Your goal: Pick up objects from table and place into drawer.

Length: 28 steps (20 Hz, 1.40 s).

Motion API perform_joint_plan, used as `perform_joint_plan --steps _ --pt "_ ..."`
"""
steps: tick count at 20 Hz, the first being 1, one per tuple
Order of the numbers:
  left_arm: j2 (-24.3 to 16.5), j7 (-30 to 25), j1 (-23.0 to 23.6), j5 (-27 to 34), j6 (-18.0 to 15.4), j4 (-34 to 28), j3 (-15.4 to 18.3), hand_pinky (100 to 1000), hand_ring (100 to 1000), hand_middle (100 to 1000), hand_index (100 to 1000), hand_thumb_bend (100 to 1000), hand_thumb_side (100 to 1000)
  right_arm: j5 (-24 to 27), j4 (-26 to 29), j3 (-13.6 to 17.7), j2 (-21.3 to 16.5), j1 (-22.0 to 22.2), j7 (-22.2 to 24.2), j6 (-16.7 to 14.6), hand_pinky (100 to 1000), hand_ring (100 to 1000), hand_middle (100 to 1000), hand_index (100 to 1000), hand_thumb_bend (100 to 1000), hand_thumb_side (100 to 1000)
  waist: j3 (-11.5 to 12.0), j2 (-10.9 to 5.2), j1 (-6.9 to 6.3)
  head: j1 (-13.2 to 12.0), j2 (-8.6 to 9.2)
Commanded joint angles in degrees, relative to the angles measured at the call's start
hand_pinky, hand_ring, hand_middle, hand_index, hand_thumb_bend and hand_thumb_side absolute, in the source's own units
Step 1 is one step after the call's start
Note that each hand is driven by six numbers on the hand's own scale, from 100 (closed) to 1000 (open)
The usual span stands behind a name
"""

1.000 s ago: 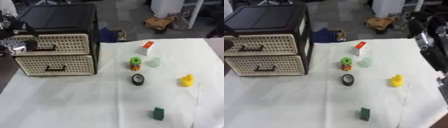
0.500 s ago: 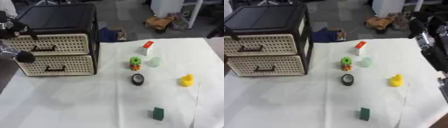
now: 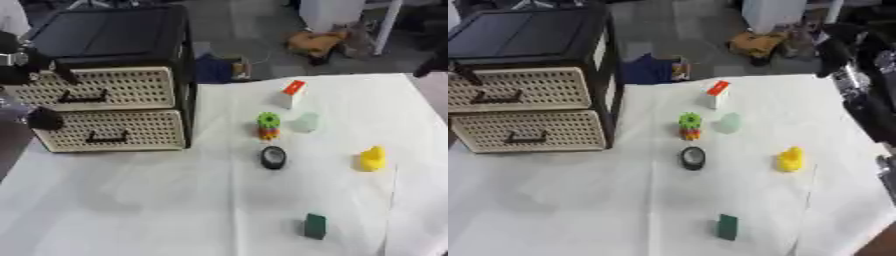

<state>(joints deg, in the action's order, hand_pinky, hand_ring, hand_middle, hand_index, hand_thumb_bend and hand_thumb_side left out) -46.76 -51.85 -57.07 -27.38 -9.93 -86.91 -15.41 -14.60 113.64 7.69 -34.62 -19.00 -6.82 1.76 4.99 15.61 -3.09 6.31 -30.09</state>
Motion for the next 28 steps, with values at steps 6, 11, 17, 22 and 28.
perform_joint_plan --steps 6,11,17,22,28 --pt "-0.1 -0.1 -1.6 1.1 -0.3 4.3 0.6 100 100 100 954 794 1000 -0.3 1.0 0.3 -1.3 -0.9 0.0 0.2 651 523 643 847 445 1000 -0.4 -0.5 -0.07 -0.7 0.82" --pt "0.2 -0.1 -1.7 0.6 0.5 5.7 1.4 100 100 100 952 786 1000 -0.3 1.0 0.3 -1.2 -1.0 0.1 0.1 651 523 642 846 446 1000 -0.8 -0.17 -0.04 -1.1 1.22" --pt "0.3 0.0 -2.0 -0.8 1.5 6.3 2.1 100 100 100 955 796 1000 -0.3 1.0 0.3 -1.1 -1.1 0.2 0.0 652 524 641 846 446 1000 -1.2 0.08 -0.06 -1.2 1.71" --pt "0.7 0.9 -2.2 -4.0 2.0 7.4 2.6 100 100 100 954 797 1000 -0.2 1.0 0.3 -1.1 -1.3 0.4 -0.2 652 524 641 846 447 1000 -1.6 0.37 -0.08 -1.5 2.27" --pt "1.1 3.2 -2.1 -6.2 2.8 8.7 2.9 100 100 100 947 806 1000 -0.3 1.0 0.3 -1.0 -1.4 0.5 -0.3 652 524 640 846 447 1000 -2.1 0.83 -0.13 -1.9 2.88"
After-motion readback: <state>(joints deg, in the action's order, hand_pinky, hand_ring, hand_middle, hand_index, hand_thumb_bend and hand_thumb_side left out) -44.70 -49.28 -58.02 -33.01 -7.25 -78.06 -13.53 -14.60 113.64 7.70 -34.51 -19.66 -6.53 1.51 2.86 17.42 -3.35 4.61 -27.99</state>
